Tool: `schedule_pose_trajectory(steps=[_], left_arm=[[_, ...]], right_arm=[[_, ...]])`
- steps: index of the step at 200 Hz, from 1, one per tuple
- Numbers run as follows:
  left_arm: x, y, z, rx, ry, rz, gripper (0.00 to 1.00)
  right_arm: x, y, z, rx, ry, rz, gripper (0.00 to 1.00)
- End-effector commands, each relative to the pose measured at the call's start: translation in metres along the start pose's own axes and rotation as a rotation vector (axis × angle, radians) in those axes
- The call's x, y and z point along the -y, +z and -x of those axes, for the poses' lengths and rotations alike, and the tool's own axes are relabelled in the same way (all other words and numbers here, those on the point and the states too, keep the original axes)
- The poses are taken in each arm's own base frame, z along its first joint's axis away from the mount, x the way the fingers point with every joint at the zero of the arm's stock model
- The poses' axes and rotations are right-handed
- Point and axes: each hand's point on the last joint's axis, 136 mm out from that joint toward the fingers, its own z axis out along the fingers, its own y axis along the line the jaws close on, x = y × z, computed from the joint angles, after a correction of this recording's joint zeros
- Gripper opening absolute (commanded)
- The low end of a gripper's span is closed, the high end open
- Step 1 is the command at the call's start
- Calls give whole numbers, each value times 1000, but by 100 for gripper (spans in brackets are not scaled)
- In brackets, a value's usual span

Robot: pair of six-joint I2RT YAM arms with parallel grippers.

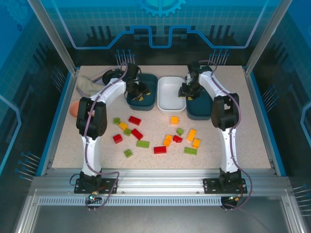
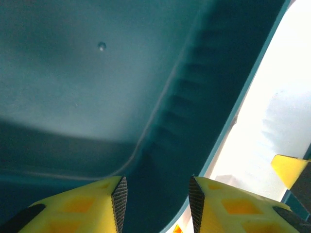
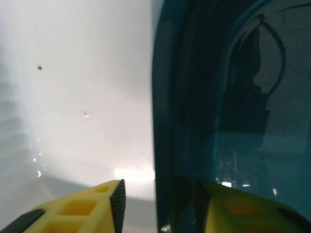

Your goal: Sort the legos into containers by color

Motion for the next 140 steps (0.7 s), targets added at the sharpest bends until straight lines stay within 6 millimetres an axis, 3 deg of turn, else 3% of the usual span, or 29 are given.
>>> schedule_pose_trajectory(steps=[1, 21, 42, 80, 115, 140], left_arm=[[-10, 12, -24, -79, 12, 32, 40], [-11, 13, -34, -93, 13, 29, 40], [-10, 11, -43, -102, 11, 19, 40], [-13, 5, -54, -120, 9, 16, 40], [-9, -12, -52, -77, 22, 10, 43], [14, -45, -38, 21, 59, -24, 62]], right_arm=[[-19, -27, 0, 42, 7, 32, 53], [-19, -58, 4, 125, 12, 4, 58], [-10, -85, -7, 183, 47, -52, 62], [12, -107, -63, 226, 126, -101, 63], [29, -93, -129, 167, 140, -146, 64], [34, -75, -168, 109, 140, -156, 65]])
